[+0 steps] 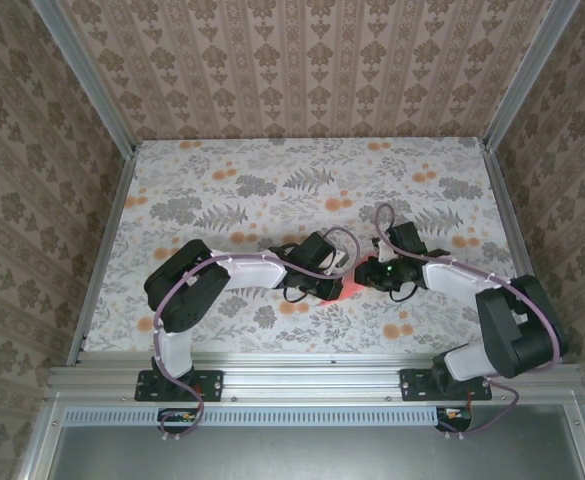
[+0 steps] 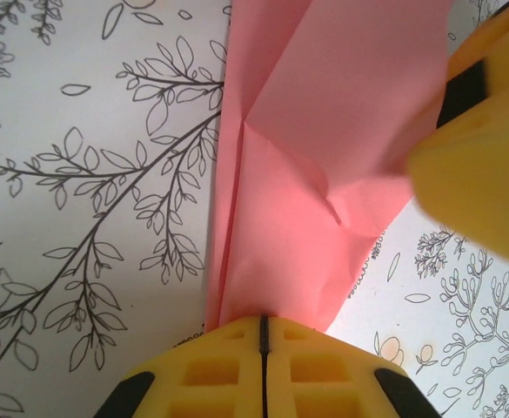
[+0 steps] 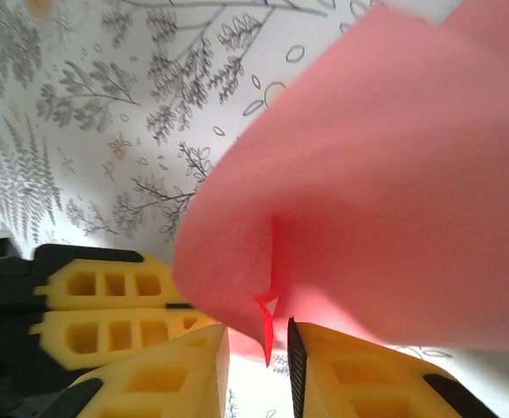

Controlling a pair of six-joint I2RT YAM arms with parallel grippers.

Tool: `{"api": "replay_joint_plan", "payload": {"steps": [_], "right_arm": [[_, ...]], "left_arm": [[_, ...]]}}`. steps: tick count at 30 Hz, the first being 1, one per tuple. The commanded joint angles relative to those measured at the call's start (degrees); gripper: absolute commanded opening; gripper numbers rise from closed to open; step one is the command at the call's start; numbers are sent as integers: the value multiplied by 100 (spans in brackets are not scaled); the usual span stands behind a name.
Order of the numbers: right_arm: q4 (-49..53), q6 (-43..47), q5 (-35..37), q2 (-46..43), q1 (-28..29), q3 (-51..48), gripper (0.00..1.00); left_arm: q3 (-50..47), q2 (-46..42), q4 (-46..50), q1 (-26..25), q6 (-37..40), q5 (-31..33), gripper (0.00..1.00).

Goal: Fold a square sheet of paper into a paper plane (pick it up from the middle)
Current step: Fold the wing for the fifth time at the center of the table.

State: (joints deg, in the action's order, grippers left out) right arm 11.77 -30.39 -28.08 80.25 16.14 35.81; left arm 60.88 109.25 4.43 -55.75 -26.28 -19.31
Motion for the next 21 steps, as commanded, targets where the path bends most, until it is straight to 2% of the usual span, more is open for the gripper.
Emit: {"api": "replay_joint_plan", "payload": {"steps": [1, 5, 7, 9, 12, 15, 21], "right_arm": [[442, -61, -210, -569, -99, -62, 28], [367, -358, -743, -1316, -386, -286, 27], [296, -582, -888, -1685, -445, -358, 25], [-199, -1033, -1073, -1870, -446, -510, 20], [-1076, -1641, -1242, -1636, -417, -703, 12], [-1981, -2118, -1266, -1212, -284, -908, 8], [-2727, -2399, -998, -543, 27, -1006, 4]], "left_arm": [[-328, 290, 534, -90, 169, 338, 7], [-395, 277, 442, -88, 176, 336, 7], [-430, 266, 391, -86, 178, 328, 6], [-478, 260, 299, -87, 176, 309, 6], [-521, 246, 180, -94, 159, 240, 6], [-577, 204, 104, -99, 154, 237, 6], [-698, 146, -66, -99, 117, 189, 5]]}}
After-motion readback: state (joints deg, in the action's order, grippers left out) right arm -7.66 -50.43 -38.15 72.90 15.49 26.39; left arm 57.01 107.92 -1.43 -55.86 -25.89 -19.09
